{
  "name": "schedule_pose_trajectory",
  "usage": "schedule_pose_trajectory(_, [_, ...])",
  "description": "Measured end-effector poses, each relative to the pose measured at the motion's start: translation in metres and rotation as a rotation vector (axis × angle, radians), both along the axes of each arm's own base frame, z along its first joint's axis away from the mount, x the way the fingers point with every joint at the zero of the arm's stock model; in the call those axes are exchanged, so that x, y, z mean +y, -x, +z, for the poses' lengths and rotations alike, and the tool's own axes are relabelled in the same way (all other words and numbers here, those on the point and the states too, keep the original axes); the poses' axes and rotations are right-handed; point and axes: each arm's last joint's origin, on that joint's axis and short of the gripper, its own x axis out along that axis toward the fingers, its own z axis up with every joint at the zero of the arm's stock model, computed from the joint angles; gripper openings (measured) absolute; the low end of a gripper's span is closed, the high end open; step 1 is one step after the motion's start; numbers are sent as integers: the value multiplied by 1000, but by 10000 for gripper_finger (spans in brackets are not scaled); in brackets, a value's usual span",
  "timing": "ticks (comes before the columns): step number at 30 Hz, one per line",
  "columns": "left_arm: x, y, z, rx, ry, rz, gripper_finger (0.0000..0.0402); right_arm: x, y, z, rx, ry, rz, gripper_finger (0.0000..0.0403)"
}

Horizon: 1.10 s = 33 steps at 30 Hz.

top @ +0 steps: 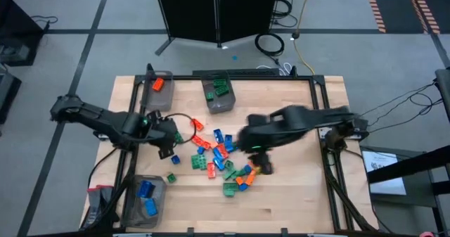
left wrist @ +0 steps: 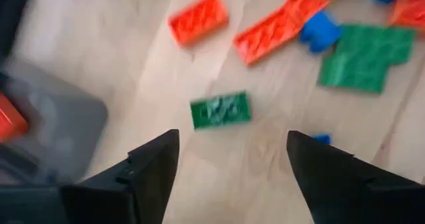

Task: Sort blocks
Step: Put the blue game piece into the bottom left black transparent bin

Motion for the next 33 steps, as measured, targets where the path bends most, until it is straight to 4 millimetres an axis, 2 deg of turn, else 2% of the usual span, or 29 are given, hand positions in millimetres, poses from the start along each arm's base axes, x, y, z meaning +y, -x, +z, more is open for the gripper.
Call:
schedule_pose_trajectory(3, [13,-2,-16,10,42,59,285,7,35,27,-118,39,-48,216])
schedule_pose_trajectory(5, [19,-5,-26,-9,69,90,286,13,51,37,-182,85,-72,215])
schedule_pose_trajectory(8, [25,-9,-41,-48,128,129,286,23,68,46,-246,129,-74,215])
schedule_pose_trajectory(11, [27,-9,-57,-8,187,138,286,32,78,49,-270,130,-53,215])
schedule_pose_trajectory(15, [25,-9,-77,70,250,166,286,44,76,41,-251,159,-23,215])
schedule_pose_trajectory(19, [22,-13,-87,121,284,173,286,50,71,26,-197,193,-5,215])
schedule_pose_trajectory(28, [-3,-25,-96,94,360,153,286,56,63,-4,-92,219,-59,215])
schedule_pose_trajectory(33, [-17,-22,-97,100,349,143,286,57,62,-8,-78,213,-77,215])
